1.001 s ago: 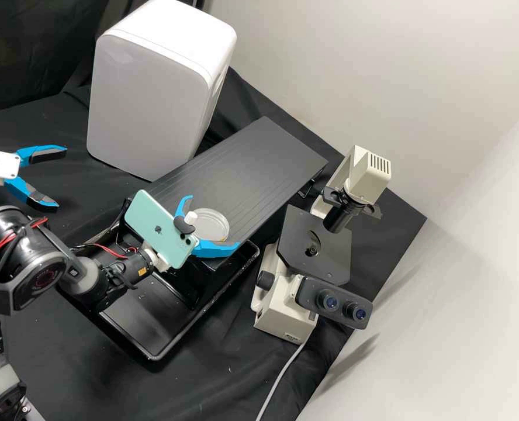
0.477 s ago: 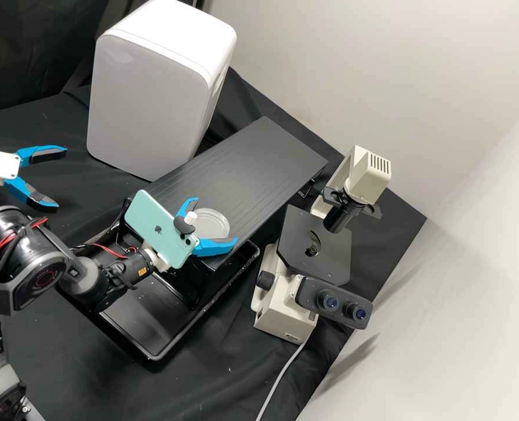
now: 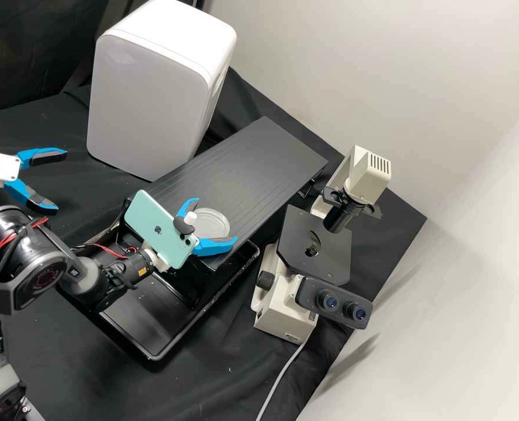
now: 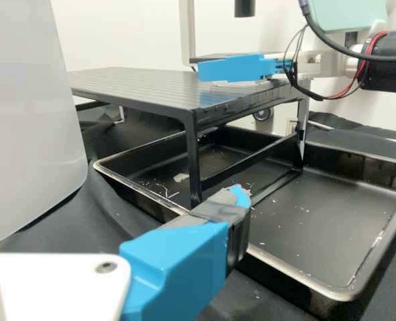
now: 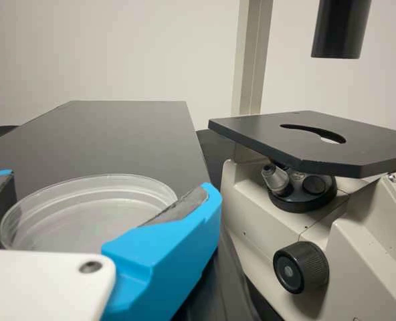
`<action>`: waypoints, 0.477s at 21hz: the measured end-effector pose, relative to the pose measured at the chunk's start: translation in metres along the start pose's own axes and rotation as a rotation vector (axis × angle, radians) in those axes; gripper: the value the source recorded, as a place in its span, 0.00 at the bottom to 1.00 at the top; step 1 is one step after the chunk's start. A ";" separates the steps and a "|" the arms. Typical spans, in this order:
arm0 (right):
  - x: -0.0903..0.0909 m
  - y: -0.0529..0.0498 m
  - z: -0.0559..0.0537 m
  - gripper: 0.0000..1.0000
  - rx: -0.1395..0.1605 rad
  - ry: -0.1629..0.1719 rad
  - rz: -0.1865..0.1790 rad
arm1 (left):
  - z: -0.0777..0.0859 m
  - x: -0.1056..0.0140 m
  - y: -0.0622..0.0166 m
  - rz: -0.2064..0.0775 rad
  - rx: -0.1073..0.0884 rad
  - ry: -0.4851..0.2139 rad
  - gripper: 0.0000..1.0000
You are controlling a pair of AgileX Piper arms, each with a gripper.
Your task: Remove the lid from the petri dish
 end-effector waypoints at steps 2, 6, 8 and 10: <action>0.000 0.000 0.000 0.00 0.000 0.000 0.000 | 0.000 0.000 -0.0001 -0.001 0.000 -0.002 1.00; -0.003 0.001 -0.001 0.00 0.000 0.003 0.003 | 0.000 0.000 -0.0001 -0.001 0.000 -0.002 1.00; -0.008 0.004 -0.002 0.00 0.000 0.005 0.011 | 0.000 0.000 -0.0001 -0.001 0.000 -0.002 1.00; -0.011 0.011 -0.004 0.00 0.001 0.016 0.037 | 0.000 0.001 0.0008 0.004 0.001 -0.003 1.00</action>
